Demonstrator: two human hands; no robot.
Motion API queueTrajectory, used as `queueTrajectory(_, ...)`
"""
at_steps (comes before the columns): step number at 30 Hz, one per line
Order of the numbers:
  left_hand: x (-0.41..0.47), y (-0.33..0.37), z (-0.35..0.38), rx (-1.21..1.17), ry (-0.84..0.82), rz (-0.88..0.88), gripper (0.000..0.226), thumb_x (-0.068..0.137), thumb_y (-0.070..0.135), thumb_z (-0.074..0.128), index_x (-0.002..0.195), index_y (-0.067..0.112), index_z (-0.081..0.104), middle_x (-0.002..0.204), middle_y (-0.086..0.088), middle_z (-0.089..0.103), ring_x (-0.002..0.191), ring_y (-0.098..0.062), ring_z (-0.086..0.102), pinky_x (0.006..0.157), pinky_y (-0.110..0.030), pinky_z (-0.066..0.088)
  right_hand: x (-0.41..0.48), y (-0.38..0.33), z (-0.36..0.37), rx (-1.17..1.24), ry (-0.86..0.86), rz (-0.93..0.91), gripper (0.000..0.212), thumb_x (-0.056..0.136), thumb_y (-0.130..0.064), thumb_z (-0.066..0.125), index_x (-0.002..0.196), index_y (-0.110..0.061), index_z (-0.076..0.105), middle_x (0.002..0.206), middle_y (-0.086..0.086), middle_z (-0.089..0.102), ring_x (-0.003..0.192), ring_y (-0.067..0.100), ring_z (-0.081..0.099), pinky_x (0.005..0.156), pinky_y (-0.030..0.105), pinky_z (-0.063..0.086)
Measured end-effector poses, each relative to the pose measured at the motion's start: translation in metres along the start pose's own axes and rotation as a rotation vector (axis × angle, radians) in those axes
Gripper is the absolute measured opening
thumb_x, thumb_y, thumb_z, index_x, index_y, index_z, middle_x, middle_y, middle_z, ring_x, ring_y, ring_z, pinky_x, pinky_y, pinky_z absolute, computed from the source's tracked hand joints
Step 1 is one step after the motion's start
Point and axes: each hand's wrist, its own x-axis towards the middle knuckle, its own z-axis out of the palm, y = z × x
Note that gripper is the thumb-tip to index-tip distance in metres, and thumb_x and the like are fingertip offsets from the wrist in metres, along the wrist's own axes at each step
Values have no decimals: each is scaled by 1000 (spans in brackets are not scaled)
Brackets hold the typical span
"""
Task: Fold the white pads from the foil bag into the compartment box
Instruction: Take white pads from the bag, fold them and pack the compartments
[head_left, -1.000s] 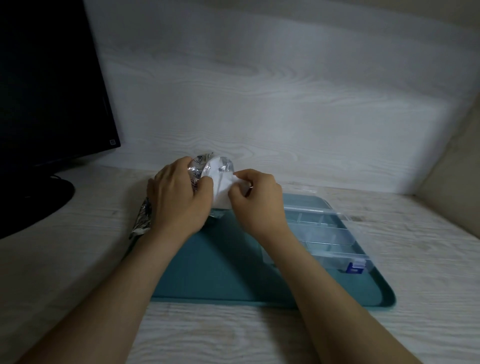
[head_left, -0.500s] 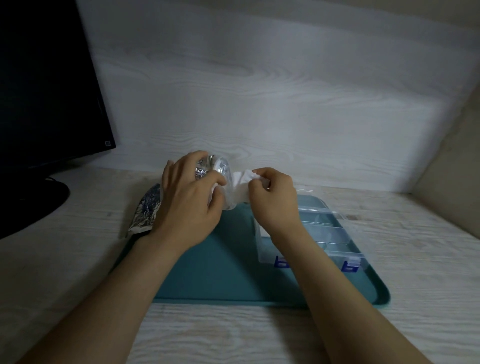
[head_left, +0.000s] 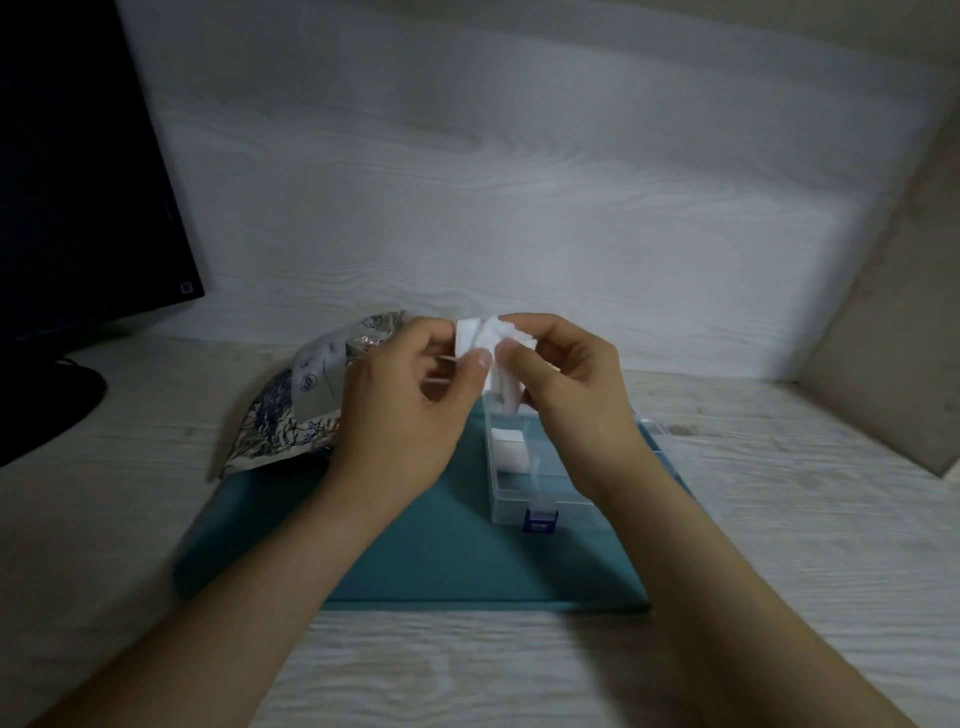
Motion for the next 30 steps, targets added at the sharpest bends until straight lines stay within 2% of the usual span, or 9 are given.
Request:
queueTrajectory(4, -5, -5, 7, -220, -34, -214, 11, 102, 6, 67, 110, 4, 74, 100, -3, 82, 92, -20, 80, 82, -43, 66, -6, 1, -7, -43, -34, -17, 23, 99, -5, 68, 117, -18, 76, 106, 21, 74, 99, 40, 72, 89, 56, 61)
queueTrajectory(7, -5, 0, 8, -299, 6, -302, 15, 105, 3, 59, 115, 2, 70, 103, -8, 81, 90, -19, 81, 77, -31, 66, -7, 5, -12, -59, -49, -9, 26, 103, -6, 63, 124, -19, 71, 100, 14, 77, 82, 28, 72, 80, 38, 61)
queueTrajectory(12, -3, 0, 6, -342, 33, -350, 20, 106, 1, 57, 117, 9, 72, 101, -6, 82, 91, -20, 81, 77, -28, 65, -5, 5, -18, 164, -86, 158, 31, 106, -11, 57, 129, -26, 70, 94, 4, 62, 73, 17, 49, 71, 29, 49)
queueTrajectory(14, -3, -1, 4, -337, 12, -350, 20, 106, 2, 57, 115, 9, 72, 103, -4, 82, 94, -17, 80, 79, -27, 64, -5, 4, -20, 215, -117, 193, 42, 96, -10, 67, 134, -29, 65, 95, 4, 60, 76, 18, 48, 72, 30, 48)
queueTrajectory(16, -4, -1, 4, -306, -15, -330, 20, 106, 2, 56, 118, 6, 72, 107, -4, 81, 98, -15, 79, 80, -26, 64, -5, 3, -19, 242, -114, 214, 56, 87, -2, 59, 137, -27, 58, 100, 8, 63, 82, 22, 52, 76, 34, 48)
queueTrajectory(19, -5, -5, 8, -191, -25, -249, 20, 107, 4, 56, 116, 8, 73, 105, 1, 81, 97, -11, 78, 82, -31, 65, -7, 1, -16, 360, -87, 242, 46, 95, 9, 35, 133, -15, 50, 100, 17, 72, 82, 28, 55, 81, 42, 45)
queueTrajectory(21, -6, -7, 10, -115, -24, -190, 20, 107, 6, 56, 114, 12, 74, 102, 3, 81, 94, -10, 79, 83, -36, 66, -8, 0, -16, 344, -88, 220, 37, 102, 7, 31, 130, -12, 48, 101, 20, 76, 80, 28, 58, 80, 42, 44)
queueTrajectory(27, -11, -10, 13, -71, -28, -155, 18, 107, 8, 56, 115, 11, 71, 99, 3, 80, 90, -9, 79, 82, -38, 66, -8, -2, -23, 128, -211, 106, 17, 110, -8, 49, 125, -12, 55, 114, 5, 79, 108, 24, 73, 86, 27, 54)
queueTrajectory(30, -9, -9, 14, -143, -45, -211, 18, 107, 5, 55, 116, 5, 71, 101, -3, 80, 95, -14, 79, 85, -39, 66, -8, -4, -20, 98, -189, 79, 13, 105, -11, 60, 117, -11, 65, 107, 4, 79, 101, 19, 72, 87, 28, 57)
